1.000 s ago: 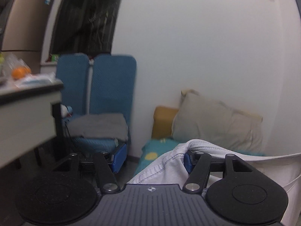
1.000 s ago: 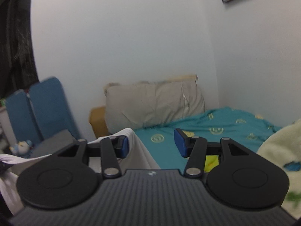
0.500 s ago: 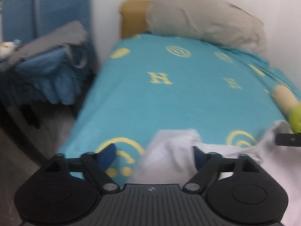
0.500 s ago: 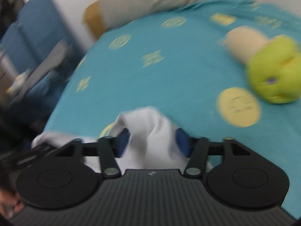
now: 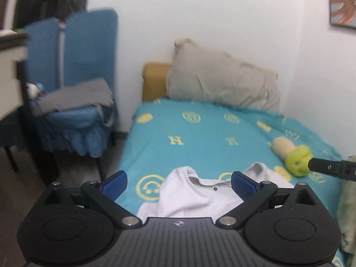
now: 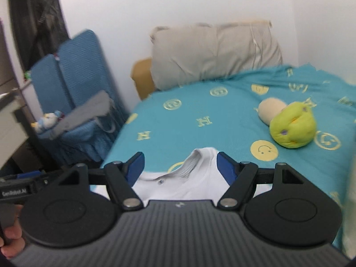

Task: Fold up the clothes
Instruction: 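Lay the T-shirt flat on the bed and open both grippers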

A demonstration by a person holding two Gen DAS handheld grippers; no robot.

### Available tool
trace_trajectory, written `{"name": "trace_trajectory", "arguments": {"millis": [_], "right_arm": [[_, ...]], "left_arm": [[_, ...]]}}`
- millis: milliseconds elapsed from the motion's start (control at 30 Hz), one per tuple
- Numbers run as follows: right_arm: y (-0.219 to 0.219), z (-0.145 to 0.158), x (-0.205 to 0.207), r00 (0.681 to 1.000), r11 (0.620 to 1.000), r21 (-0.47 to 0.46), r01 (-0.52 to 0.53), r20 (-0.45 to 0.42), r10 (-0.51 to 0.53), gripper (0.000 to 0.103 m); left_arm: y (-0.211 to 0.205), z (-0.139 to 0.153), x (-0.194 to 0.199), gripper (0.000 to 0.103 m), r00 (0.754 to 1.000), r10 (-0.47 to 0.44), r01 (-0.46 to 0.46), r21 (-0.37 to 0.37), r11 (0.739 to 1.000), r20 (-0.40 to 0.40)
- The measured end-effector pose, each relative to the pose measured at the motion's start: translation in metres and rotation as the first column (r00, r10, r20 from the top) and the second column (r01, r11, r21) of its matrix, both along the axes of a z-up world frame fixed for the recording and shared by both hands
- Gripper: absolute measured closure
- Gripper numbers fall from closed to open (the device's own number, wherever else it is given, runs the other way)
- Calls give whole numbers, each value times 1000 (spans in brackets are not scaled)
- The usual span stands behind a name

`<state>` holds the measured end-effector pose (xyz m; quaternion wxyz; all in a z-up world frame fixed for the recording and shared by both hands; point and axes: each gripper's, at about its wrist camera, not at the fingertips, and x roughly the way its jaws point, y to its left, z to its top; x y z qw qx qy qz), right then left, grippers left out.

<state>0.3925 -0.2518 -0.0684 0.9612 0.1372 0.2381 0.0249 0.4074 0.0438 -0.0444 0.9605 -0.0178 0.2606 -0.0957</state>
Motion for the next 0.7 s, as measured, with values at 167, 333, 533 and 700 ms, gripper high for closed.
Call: {"name": "trace_trajectory", "arguments": {"millis": [167,333,533,700], "right_arm": [[19,38,-108,998,1000,-2,-23,57,23,30],[22,56,-203,995,999,-3,-33,92,34,30],[24,38,-273,991,999,-32,-38,126,41,30],[19,7,-288,987,998,-55,-8,163,17,30]], "left_arm": [[23,39,-117,2,996,25,-27,18,999,81],[17,61,-219,1,990,63,-59,-35,998,127],[12,57,-296,1,986,77,-77,-8,997,146],[12,32,-321,1,985,67,-67,-4,998,157]]}}
